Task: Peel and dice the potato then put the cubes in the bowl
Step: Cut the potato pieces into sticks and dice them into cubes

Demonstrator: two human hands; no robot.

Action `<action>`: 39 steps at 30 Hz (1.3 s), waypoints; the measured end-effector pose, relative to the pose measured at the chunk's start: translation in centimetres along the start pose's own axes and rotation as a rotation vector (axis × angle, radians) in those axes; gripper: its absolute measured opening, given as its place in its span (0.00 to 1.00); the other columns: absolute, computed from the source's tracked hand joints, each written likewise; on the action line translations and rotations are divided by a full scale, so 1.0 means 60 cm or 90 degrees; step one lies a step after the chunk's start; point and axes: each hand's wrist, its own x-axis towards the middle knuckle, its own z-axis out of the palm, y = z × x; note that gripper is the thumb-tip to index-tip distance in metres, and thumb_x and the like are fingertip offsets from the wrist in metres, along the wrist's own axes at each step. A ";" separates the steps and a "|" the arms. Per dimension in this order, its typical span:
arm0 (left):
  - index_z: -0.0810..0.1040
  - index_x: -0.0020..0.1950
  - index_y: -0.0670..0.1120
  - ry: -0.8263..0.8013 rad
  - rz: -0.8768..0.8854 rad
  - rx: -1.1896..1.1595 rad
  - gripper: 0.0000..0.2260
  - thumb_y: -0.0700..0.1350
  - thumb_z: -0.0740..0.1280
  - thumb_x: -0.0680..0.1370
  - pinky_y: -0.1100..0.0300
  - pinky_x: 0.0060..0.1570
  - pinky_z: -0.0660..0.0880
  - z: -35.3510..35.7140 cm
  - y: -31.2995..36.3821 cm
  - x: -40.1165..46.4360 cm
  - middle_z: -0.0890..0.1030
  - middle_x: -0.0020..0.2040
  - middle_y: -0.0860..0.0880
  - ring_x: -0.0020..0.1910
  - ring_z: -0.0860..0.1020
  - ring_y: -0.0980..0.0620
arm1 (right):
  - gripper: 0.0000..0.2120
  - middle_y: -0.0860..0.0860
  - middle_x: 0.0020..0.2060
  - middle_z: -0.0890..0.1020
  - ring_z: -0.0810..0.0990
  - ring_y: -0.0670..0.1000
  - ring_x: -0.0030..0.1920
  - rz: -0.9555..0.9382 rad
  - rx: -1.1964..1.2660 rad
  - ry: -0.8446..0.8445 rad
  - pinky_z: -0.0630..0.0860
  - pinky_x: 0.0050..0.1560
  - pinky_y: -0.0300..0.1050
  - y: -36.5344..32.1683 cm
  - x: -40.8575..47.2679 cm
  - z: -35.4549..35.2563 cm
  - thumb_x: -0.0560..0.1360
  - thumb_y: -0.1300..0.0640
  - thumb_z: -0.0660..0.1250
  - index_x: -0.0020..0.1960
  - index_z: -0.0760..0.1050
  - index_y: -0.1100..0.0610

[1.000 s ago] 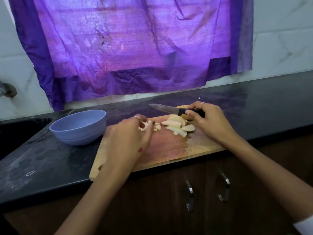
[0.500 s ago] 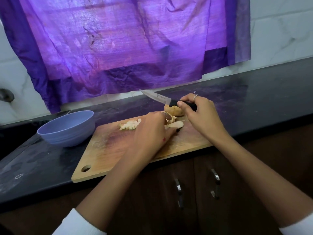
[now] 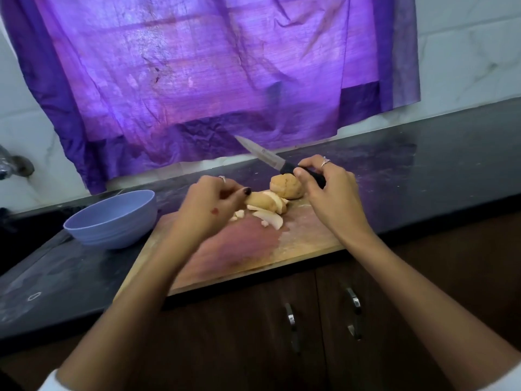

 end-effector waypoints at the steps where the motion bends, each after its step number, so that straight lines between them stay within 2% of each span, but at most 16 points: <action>1: 0.83 0.42 0.47 -0.049 -0.031 -0.034 0.10 0.46 0.66 0.79 0.60 0.40 0.70 -0.019 -0.011 -0.002 0.83 0.35 0.51 0.36 0.76 0.54 | 0.05 0.43 0.39 0.80 0.79 0.53 0.46 -0.016 -0.004 0.011 0.76 0.46 0.51 -0.002 -0.002 0.000 0.78 0.49 0.64 0.49 0.77 0.48; 3: 0.83 0.39 0.49 -0.135 -0.088 -0.049 0.10 0.47 0.66 0.79 0.61 0.39 0.71 -0.049 -0.033 -0.004 0.82 0.32 0.54 0.34 0.77 0.58 | 0.06 0.46 0.41 0.83 0.80 0.55 0.45 -0.056 -0.028 0.029 0.77 0.43 0.52 -0.005 -0.006 -0.001 0.78 0.48 0.63 0.51 0.76 0.49; 6: 0.83 0.41 0.49 -0.191 -0.140 -0.008 0.08 0.47 0.67 0.78 0.66 0.38 0.72 -0.074 -0.066 -0.007 0.82 0.32 0.54 0.32 0.78 0.63 | 0.09 0.51 0.43 0.84 0.81 0.58 0.45 -0.112 -0.082 0.016 0.76 0.40 0.51 -0.013 -0.014 0.000 0.79 0.48 0.61 0.55 0.74 0.51; 10: 0.84 0.45 0.50 -0.223 -0.138 0.085 0.07 0.50 0.68 0.77 0.62 0.41 0.72 -0.076 -0.091 -0.007 0.83 0.39 0.52 0.38 0.78 0.57 | 0.10 0.55 0.42 0.82 0.80 0.62 0.43 -0.162 -0.169 -0.080 0.74 0.39 0.52 -0.030 -0.021 0.006 0.80 0.50 0.59 0.57 0.71 0.55; 12: 0.83 0.51 0.50 -0.199 -0.137 0.154 0.08 0.52 0.68 0.77 0.60 0.42 0.72 -0.070 -0.097 -0.011 0.83 0.44 0.51 0.42 0.78 0.55 | 0.10 0.53 0.39 0.81 0.79 0.60 0.42 -0.164 -0.179 -0.133 0.75 0.40 0.55 -0.040 -0.026 0.007 0.80 0.50 0.58 0.57 0.69 0.55; 15: 0.83 0.55 0.49 -0.095 -0.132 0.173 0.11 0.52 0.67 0.78 0.62 0.41 0.72 -0.061 -0.098 -0.035 0.82 0.43 0.53 0.41 0.79 0.56 | 0.07 0.51 0.40 0.80 0.78 0.57 0.41 -0.142 -0.131 -0.175 0.74 0.39 0.54 -0.047 -0.036 0.007 0.80 0.51 0.60 0.54 0.69 0.53; 17: 0.81 0.58 0.50 -0.019 -0.137 0.178 0.13 0.54 0.66 0.77 0.58 0.49 0.75 -0.051 -0.093 -0.064 0.83 0.48 0.52 0.47 0.79 0.54 | 0.05 0.48 0.38 0.79 0.77 0.53 0.40 -0.132 -0.125 -0.225 0.72 0.39 0.50 -0.055 -0.045 0.007 0.79 0.52 0.62 0.55 0.71 0.49; 20: 0.79 0.62 0.51 0.031 -0.151 0.208 0.16 0.57 0.63 0.78 0.56 0.52 0.73 -0.031 -0.074 -0.108 0.82 0.54 0.48 0.53 0.78 0.50 | 0.12 0.46 0.35 0.80 0.77 0.47 0.37 -0.163 -0.158 -0.333 0.72 0.38 0.48 -0.078 -0.059 0.006 0.79 0.53 0.63 0.60 0.74 0.42; 22: 0.78 0.62 0.51 0.025 -0.125 0.241 0.20 0.61 0.59 0.79 0.54 0.52 0.73 -0.014 -0.066 -0.126 0.82 0.51 0.49 0.51 0.78 0.50 | 0.15 0.49 0.44 0.83 0.78 0.45 0.42 -0.181 -0.185 -0.394 0.74 0.43 0.42 -0.092 -0.061 0.010 0.79 0.52 0.62 0.65 0.74 0.43; 24: 0.76 0.62 0.52 0.011 -0.109 0.257 0.21 0.63 0.56 0.79 0.55 0.54 0.71 -0.002 -0.062 -0.137 0.80 0.49 0.51 0.46 0.75 0.53 | 0.17 0.48 0.55 0.82 0.76 0.42 0.47 -0.203 -0.216 -0.424 0.66 0.41 0.29 -0.099 -0.060 0.014 0.79 0.52 0.62 0.68 0.73 0.45; 26: 0.75 0.63 0.53 0.007 -0.096 0.268 0.22 0.64 0.53 0.79 0.55 0.57 0.68 0.002 -0.061 -0.142 0.80 0.50 0.53 0.46 0.73 0.54 | 0.18 0.48 0.59 0.80 0.74 0.43 0.53 -0.216 -0.237 -0.442 0.63 0.40 0.25 -0.106 -0.058 0.016 0.80 0.52 0.62 0.69 0.72 0.45; 28: 0.75 0.65 0.54 0.011 -0.087 0.259 0.24 0.64 0.51 0.79 0.55 0.61 0.67 0.004 -0.063 -0.144 0.80 0.54 0.54 0.50 0.75 0.55 | 0.17 0.45 0.46 0.82 0.71 0.36 0.50 -0.221 -0.240 -0.456 0.65 0.37 0.24 -0.110 -0.058 0.016 0.80 0.53 0.62 0.68 0.72 0.45; 30: 0.74 0.66 0.54 0.011 -0.083 0.236 0.25 0.64 0.50 0.78 0.54 0.65 0.67 0.003 -0.066 -0.145 0.79 0.56 0.56 0.53 0.75 0.56 | 0.15 0.38 0.32 0.71 0.73 0.33 0.37 -0.206 -0.244 -0.463 0.67 0.33 0.28 -0.108 -0.056 0.019 0.80 0.52 0.62 0.65 0.75 0.45; 33: 0.73 0.67 0.56 0.017 -0.067 0.193 0.26 0.65 0.49 0.77 0.53 0.67 0.67 0.003 -0.069 -0.146 0.79 0.58 0.57 0.55 0.75 0.58 | 0.13 0.38 0.29 0.67 0.71 0.42 0.28 -0.194 -0.279 -0.463 0.64 0.28 0.35 -0.105 -0.050 0.022 0.79 0.50 0.61 0.61 0.78 0.47; 36: 0.74 0.66 0.56 0.020 -0.060 0.178 0.26 0.65 0.48 0.76 0.54 0.65 0.68 0.004 -0.073 -0.147 0.81 0.53 0.57 0.50 0.76 0.60 | 0.16 0.37 0.29 0.67 0.72 0.41 0.29 -0.193 -0.265 -0.488 0.66 0.30 0.33 -0.111 -0.045 0.023 0.79 0.51 0.62 0.66 0.73 0.42; 39: 0.71 0.69 0.57 0.011 -0.055 0.183 0.26 0.64 0.48 0.76 0.55 0.67 0.66 0.004 -0.075 -0.148 0.81 0.56 0.56 0.53 0.76 0.59 | 0.15 0.36 0.29 0.68 0.73 0.32 0.33 -0.197 -0.251 -0.502 0.68 0.33 0.29 -0.117 -0.040 0.025 0.79 0.52 0.63 0.65 0.75 0.45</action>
